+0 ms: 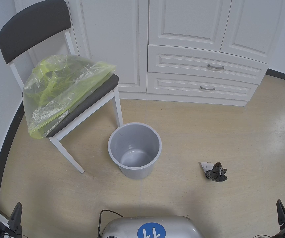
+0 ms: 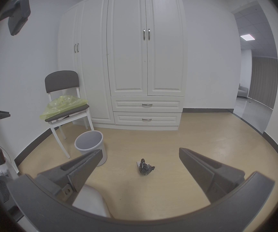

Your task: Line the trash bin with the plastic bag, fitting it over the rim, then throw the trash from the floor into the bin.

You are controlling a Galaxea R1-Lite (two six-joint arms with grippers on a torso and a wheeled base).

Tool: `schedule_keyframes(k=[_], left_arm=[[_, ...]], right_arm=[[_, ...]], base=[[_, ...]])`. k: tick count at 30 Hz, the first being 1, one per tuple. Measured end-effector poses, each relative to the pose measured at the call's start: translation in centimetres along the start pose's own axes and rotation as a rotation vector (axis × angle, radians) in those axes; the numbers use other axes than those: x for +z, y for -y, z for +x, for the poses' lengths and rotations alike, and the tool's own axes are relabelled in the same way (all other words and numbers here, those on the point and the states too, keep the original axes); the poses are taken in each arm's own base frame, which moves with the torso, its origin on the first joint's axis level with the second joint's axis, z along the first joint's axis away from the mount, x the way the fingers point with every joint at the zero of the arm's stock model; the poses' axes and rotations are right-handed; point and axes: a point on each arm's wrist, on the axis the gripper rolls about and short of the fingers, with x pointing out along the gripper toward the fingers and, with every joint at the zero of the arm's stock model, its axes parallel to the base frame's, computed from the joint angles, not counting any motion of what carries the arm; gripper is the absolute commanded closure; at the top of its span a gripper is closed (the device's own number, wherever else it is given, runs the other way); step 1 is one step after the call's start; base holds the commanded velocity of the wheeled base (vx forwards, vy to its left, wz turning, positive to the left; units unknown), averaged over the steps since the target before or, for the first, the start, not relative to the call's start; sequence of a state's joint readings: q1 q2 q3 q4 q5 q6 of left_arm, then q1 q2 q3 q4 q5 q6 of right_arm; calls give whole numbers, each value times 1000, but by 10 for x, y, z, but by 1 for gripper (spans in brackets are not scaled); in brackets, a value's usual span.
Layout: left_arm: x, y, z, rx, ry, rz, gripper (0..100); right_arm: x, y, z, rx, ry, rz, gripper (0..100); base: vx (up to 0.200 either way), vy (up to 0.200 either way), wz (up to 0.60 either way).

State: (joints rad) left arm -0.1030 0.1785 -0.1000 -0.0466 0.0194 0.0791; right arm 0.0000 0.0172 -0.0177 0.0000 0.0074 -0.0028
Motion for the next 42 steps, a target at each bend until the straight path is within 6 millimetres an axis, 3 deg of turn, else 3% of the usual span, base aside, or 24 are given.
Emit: schedule_keyframes(k=[12,17,25,33,37,42], left_arm=[[4,0,-1,-3,19,-9,0],[24,-2,-3,0,70,-16,0],[73,-6,-7,-2,167,-83,0],[78,-6,-2,-5,145,-88,0],[80,-6,0,-5,136,-86,0],[86,-7,4,-4,133,-83,0]], right_arm=[[0,0,0,0,1,0,0],[0,0,0,-1,1,0,0],[0,0,0,-7,4,23,0],[3,0,0,6,31,12,0],[23,-1,-4,56,108,26,0],[73,-2,-13,104,203,27,0]], base=[[0,0,0],[0,0,0],[0,0,0],[0,0,0],[0,0,0],[0,0,0]])
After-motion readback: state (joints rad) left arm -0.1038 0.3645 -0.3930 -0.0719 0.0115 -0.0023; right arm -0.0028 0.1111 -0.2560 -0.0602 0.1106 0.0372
